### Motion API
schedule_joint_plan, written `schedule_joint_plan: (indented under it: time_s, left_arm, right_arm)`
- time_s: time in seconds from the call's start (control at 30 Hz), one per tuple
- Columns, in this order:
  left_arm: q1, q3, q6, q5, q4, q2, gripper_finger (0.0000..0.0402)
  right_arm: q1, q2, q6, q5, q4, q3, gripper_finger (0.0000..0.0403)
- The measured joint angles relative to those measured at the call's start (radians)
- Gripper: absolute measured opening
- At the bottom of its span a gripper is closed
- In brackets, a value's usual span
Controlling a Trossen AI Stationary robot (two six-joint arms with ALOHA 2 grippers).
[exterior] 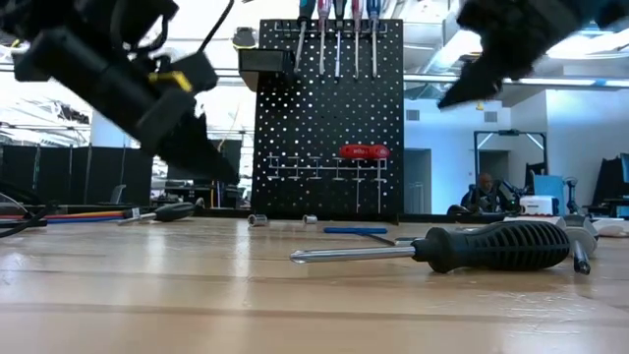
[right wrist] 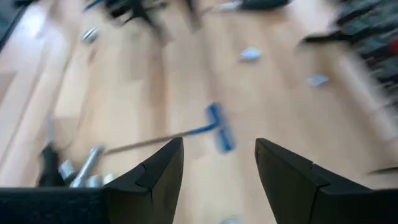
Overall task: Hang tools onto peg board
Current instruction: Move the black safety glass to the center of the table
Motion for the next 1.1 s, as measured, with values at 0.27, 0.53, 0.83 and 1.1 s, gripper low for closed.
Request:
schedule_joint_plan:
  time_s: [0.27,0.53,0.83,1.1]
  left_arm:
    - [0.046,-0.058,-0.023,-0.013,0.065,-0.002,0.0256]
    - [-0.108,0.04,0.072,0.008,-0.113,-0.049,0.0256]
    - [-0.373,0.358,-0.288,-0.205,-0.843,-0.043,0.0256]
    - [-0.555,0.407,-0.681,-0.19,-1.148,-0.033,0.0256]
  right_arm:
    - [0.185,0.156,0.115,0.0,0.338,-0.117,0.0207]
    - [0.239,0.272,0.047,0.001,0.496,-0.09,0.0207]
    - [0.229,0.301,0.046,0.001,0.461,-0.046,0.0207]
    - [0.26,0.292,0.043,0.001,0.388,-0.008,0.0207]
